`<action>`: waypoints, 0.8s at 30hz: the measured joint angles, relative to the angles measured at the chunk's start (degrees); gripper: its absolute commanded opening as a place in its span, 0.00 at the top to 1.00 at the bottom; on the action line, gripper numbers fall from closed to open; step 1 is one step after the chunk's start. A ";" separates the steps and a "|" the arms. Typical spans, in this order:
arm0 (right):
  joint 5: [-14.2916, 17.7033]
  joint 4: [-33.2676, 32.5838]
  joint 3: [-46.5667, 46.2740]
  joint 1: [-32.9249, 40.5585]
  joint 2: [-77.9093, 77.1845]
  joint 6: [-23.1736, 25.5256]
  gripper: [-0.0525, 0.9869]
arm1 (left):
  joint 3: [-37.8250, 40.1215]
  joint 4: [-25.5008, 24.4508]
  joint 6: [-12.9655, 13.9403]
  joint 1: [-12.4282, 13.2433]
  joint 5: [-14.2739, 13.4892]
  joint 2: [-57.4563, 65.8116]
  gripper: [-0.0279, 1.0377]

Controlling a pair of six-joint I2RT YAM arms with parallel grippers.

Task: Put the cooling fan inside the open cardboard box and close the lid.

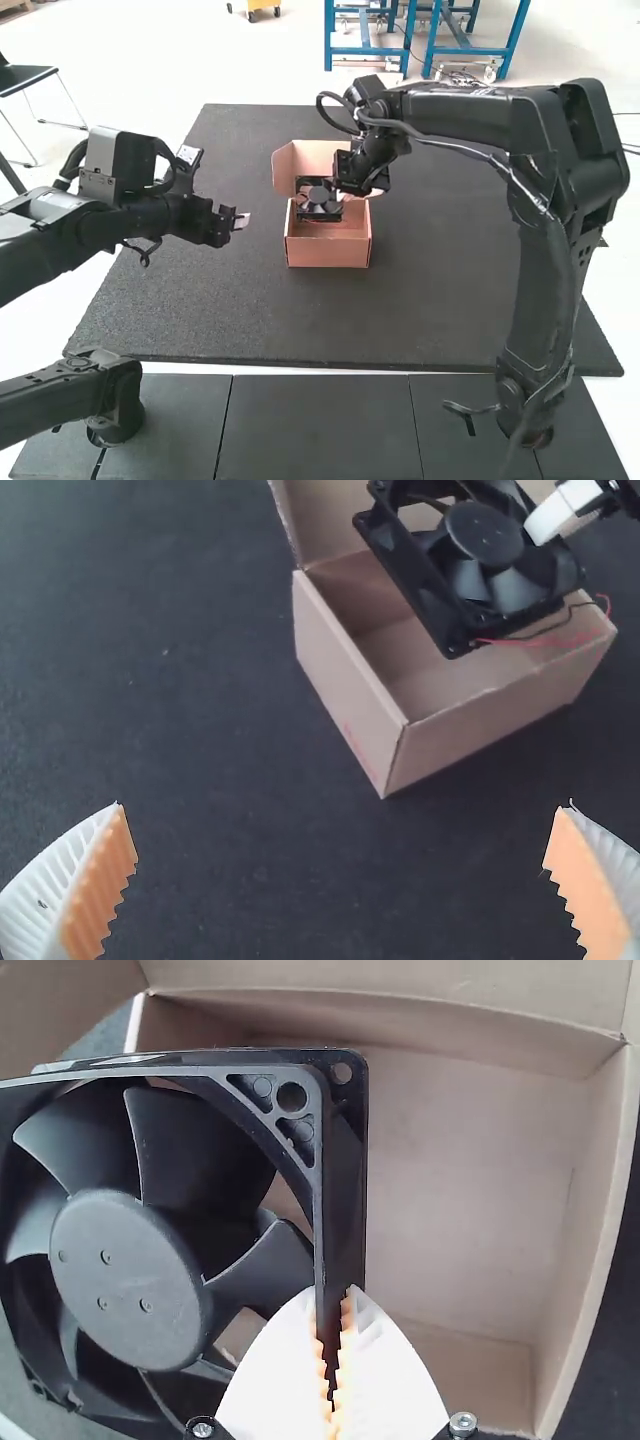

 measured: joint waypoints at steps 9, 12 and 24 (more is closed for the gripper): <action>0.04 -0.76 0.81 -2.89 1.97 -0.83 0.97 | 0.00 0.20 -0.02 0.00 0.98 0.02 0.07; 0.02 -1.49 0.79 -3.02 2.91 -1.40 0.97 | 0.00 0.31 0.00 0.00 1.07 0.00 0.07; 0.00 -1.81 0.87 -3.04 3.56 -3.02 0.97 | 0.00 -0.68 0.00 0.00 2.60 0.02 0.07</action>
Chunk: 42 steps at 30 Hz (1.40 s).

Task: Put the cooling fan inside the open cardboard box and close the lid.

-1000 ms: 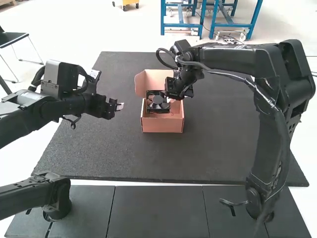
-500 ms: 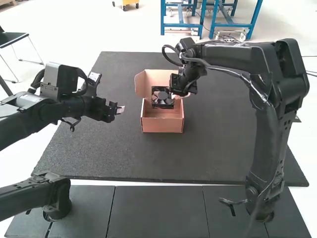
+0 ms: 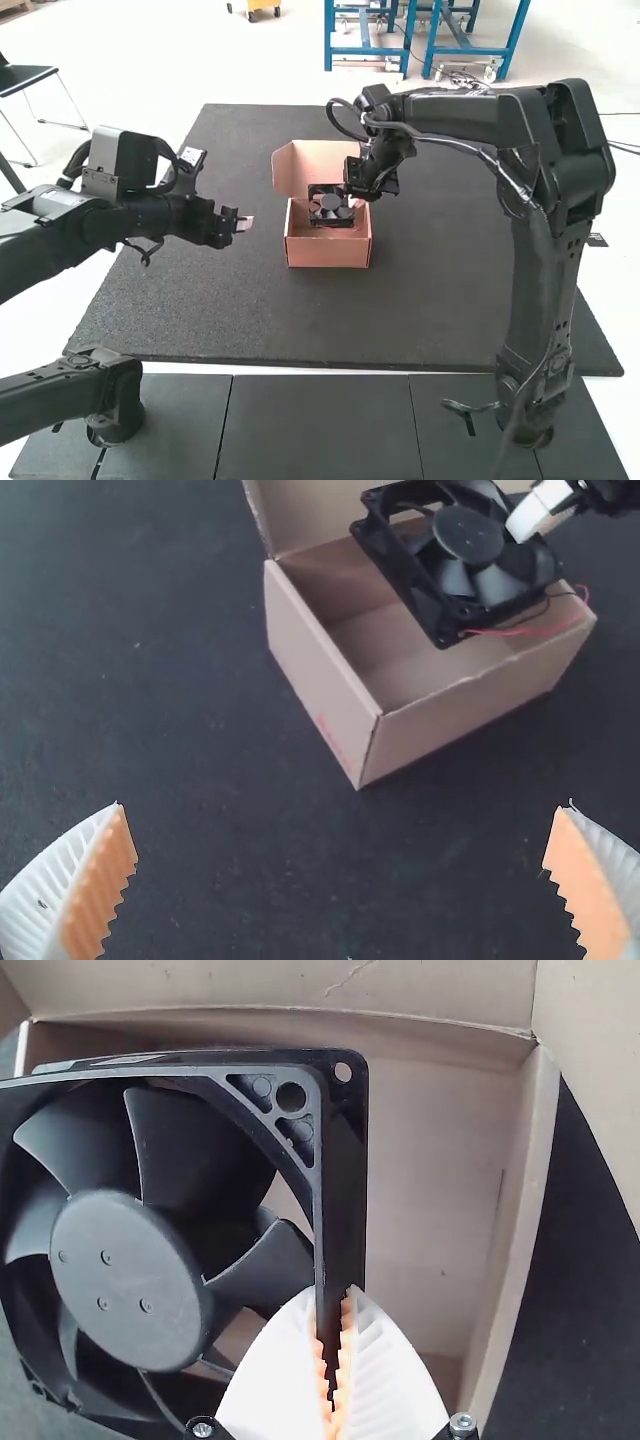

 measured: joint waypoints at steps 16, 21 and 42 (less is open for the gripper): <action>-0.20 -0.28 1.27 -0.04 4.61 -0.76 0.97 | 0.00 -0.98 0.22 0.00 0.96 -0.02 0.07; -0.20 -0.26 2.19 -0.02 4.72 -0.94 0.97 | 0.00 -0.94 0.22 0.00 1.01 0.00 0.07; -0.44 -2.01 3.23 -0.04 9.09 -1.38 0.60 | 0.00 -0.22 0.20 0.02 1.20 -0.39 0.07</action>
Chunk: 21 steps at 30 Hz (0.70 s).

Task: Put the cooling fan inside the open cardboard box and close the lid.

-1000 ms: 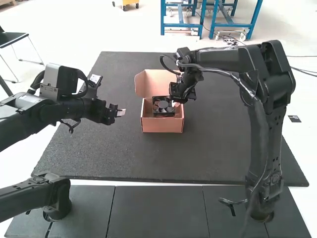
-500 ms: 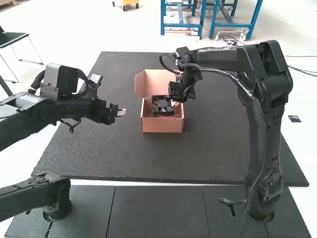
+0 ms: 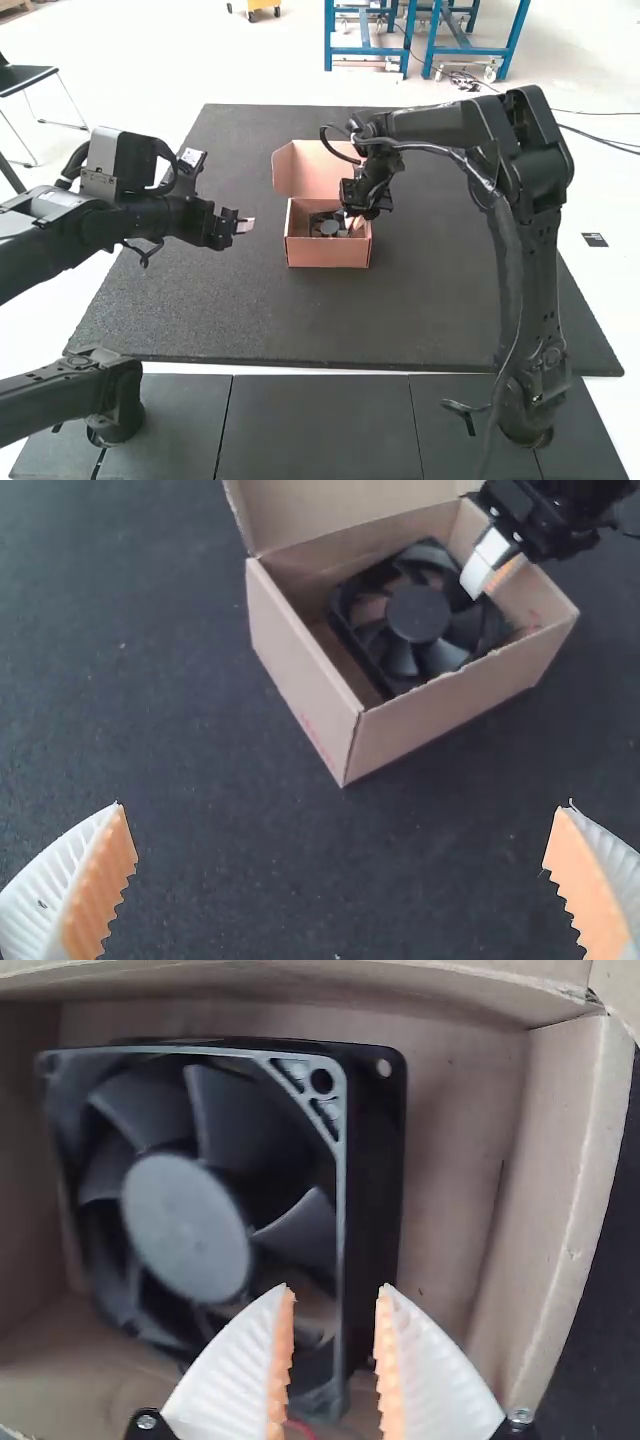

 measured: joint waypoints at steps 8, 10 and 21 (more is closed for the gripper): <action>-1.75 -5.97 4.22 0.02 0.15 -2.54 0.41 | -0.11 2.93 -0.98 0.00 -0.02 0.02 0.07; -1.95 -8.28 6.25 0.02 0.52 -3.52 0.41 | -0.11 3.78 -1.53 0.00 -0.07 0.00 0.07; -6.82 -21.07 21.53 0.00 -0.09 -11.87 0.38 | -0.09 8.28 -3.72 0.20 -4.96 4.85 0.07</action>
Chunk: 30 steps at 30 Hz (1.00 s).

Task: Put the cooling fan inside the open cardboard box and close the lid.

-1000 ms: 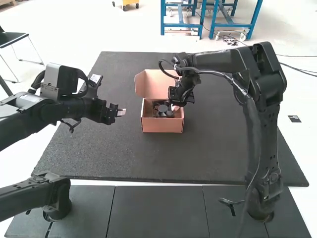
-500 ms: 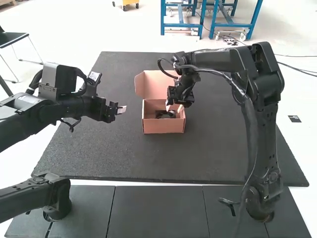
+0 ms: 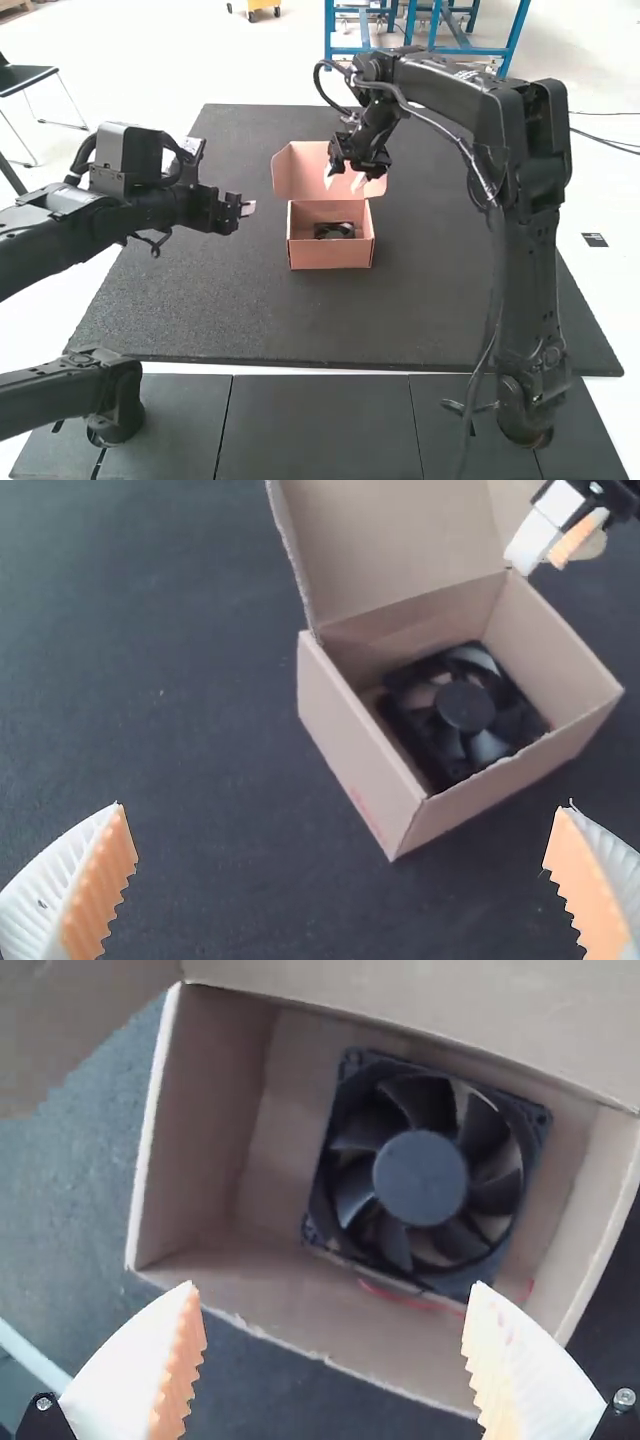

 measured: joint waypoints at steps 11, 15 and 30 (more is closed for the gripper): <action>2.93 5.90 -7.89 -2.32 -12.20 -8.87 0.39 | 2.73 5.46 -0.85 2.01 -8.61 9.22 0.07; 4.28 11.52 -13.90 -5.66 -16.41 -9.53 0.39 | 5.27 7.08 -0.85 1.99 -9.88 12.20 0.07; 6.45 40.09 -39.74 -7.02 -29.70 -8.09 0.39 | 12.15 10.99 -0.85 1.99 -13.40 23.78 0.07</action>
